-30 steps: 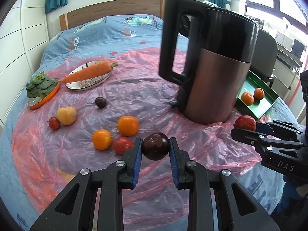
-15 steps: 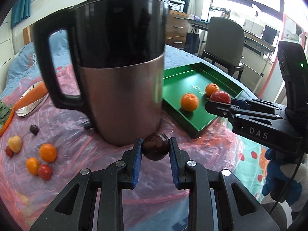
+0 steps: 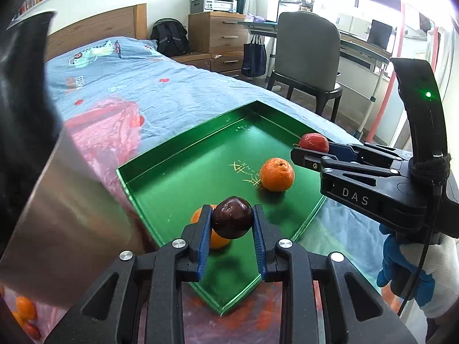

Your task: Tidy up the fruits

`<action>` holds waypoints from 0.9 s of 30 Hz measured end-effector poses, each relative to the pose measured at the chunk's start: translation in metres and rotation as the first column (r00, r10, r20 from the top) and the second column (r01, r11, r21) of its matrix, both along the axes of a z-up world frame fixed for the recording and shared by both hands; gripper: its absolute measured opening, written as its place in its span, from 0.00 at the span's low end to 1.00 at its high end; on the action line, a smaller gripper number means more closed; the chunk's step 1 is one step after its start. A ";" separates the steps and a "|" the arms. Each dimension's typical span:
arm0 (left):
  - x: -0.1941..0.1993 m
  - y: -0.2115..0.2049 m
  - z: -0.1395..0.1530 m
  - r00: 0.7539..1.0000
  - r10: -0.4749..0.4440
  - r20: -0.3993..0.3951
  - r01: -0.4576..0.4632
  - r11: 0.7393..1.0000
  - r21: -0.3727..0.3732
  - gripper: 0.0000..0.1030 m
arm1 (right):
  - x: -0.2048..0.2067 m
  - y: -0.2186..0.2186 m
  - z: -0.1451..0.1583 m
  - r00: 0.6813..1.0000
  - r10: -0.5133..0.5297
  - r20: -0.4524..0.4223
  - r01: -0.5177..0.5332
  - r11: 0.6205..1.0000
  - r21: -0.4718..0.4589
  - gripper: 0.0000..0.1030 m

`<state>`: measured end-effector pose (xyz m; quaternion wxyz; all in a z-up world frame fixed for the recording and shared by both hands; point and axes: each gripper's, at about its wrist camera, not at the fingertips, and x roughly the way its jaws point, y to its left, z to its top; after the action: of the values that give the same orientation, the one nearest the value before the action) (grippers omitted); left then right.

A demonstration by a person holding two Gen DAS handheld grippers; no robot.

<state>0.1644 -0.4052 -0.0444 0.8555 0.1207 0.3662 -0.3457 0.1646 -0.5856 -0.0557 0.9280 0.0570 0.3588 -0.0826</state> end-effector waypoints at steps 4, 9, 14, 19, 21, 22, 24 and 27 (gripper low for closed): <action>0.008 -0.026 -0.017 0.999 -0.034 -0.004 0.034 0.999 0.039 0.22 | 0.011 -0.031 -0.017 0.998 -0.041 -0.039 0.040 0.999 -0.013 0.53; 0.012 -0.043 -0.038 0.998 -0.057 -0.024 0.059 0.995 0.082 0.22 | 0.019 -0.045 -0.037 0.995 -0.051 -0.087 0.047 0.998 -0.046 0.53; 0.008 -0.053 -0.052 0.997 -0.076 -0.035 0.079 0.991 0.107 0.23 | 0.024 -0.045 -0.047 0.993 -0.042 -0.111 0.036 0.998 -0.059 0.54; 0.007 -0.054 -0.057 0.996 -0.079 -0.041 0.083 0.990 0.112 0.23 | 0.026 -0.044 -0.051 0.991 -0.040 -0.128 0.032 0.998 -0.063 0.55; 0.007 -0.054 -0.057 0.996 -0.077 -0.040 0.081 0.990 0.115 0.23 | 0.027 -0.043 -0.051 0.990 -0.043 -0.131 0.034 0.997 -0.069 0.55; 0.007 -0.054 -0.057 0.996 -0.076 -0.039 0.080 0.990 0.116 0.23 | 0.027 -0.043 -0.051 0.990 -0.044 -0.133 0.035 0.997 -0.070 0.56; 0.006 -0.053 -0.056 0.996 -0.074 -0.046 0.079 0.991 0.111 0.23 | 0.027 -0.043 -0.051 0.989 -0.051 -0.135 0.041 0.996 -0.075 0.61; 0.004 -0.050 -0.050 0.996 -0.079 -0.035 0.083 0.991 0.102 0.28 | 0.027 -0.041 -0.048 0.989 -0.054 -0.139 0.042 0.995 -0.090 0.81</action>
<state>0.1680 -0.4552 -0.0945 0.8276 0.1740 0.3915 -0.3627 0.1912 -0.6263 -0.1042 0.8996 0.0194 0.4183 -0.1243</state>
